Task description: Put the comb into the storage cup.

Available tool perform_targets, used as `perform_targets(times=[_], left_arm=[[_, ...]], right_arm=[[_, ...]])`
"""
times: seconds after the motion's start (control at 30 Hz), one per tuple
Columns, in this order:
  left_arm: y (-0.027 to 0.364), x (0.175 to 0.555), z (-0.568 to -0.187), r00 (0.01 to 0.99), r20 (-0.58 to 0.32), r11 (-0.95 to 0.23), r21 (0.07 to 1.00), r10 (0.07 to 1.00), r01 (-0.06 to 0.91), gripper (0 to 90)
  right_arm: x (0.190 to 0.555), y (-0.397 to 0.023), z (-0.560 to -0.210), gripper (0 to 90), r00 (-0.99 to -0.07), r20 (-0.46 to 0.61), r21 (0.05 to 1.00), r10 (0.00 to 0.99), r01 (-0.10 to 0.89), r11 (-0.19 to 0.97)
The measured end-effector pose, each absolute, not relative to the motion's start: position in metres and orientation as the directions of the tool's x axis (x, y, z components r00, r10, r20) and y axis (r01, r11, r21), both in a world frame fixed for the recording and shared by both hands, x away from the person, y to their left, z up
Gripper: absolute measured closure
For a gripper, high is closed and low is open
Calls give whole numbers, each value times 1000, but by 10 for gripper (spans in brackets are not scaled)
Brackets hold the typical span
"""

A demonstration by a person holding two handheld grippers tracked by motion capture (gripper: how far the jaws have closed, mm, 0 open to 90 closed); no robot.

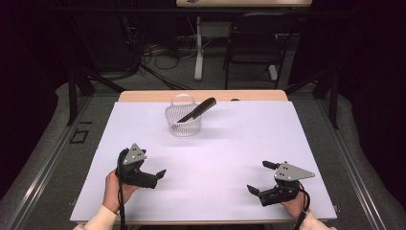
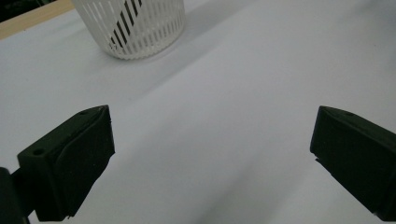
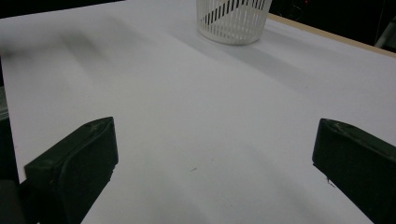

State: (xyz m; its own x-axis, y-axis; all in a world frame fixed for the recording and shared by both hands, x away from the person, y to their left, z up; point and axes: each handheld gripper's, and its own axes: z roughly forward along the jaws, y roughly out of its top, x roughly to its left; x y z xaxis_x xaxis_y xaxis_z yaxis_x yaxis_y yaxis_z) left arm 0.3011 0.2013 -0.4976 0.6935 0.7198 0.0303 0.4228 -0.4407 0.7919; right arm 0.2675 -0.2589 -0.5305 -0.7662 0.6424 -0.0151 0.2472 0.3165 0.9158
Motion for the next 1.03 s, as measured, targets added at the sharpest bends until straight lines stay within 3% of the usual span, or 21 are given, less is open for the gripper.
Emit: perform_targets(times=[0.37,1.03], left_arm=[[215,282,-515,678,23,-433,786,735,442,0],[229,260,-529,697,38,-422,819,716,389,0]], right_arm=[[268,-258,-531,0,-766,-13,913,643,253,320],[269,-258,-533,0,-771,-12,907,637,261,332]])
